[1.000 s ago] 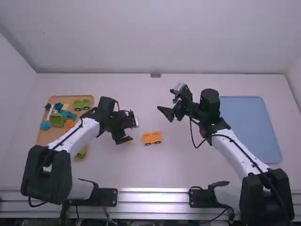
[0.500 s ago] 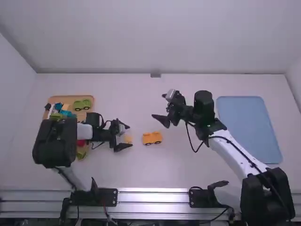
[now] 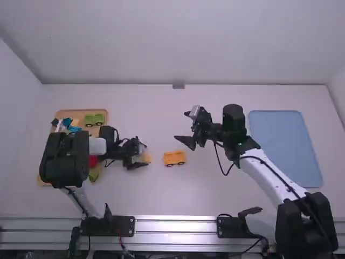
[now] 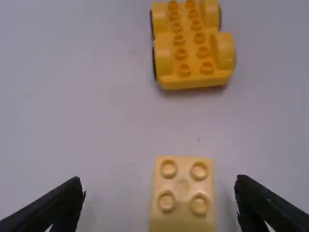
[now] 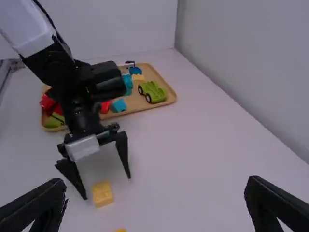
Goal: Assemble lego blocks to make yellow taxi
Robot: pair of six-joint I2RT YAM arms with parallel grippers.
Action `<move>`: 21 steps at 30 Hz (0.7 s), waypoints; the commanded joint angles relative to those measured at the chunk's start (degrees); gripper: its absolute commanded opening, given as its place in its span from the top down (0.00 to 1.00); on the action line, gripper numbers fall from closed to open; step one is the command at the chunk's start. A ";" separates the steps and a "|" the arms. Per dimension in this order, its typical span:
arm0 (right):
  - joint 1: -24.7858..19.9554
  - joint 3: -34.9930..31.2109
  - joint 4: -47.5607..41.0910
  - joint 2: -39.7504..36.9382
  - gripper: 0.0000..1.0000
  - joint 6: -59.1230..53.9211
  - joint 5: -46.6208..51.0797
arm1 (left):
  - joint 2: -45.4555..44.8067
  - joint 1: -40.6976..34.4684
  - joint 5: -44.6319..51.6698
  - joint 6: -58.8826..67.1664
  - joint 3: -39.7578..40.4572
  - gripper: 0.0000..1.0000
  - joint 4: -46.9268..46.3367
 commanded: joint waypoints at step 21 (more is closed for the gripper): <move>-1.46 -0.72 -14.62 0.24 0.01 -20.24 -2.43 | -4.83 -0.02 8.48 -1.57 -1.73 0.76 -5.62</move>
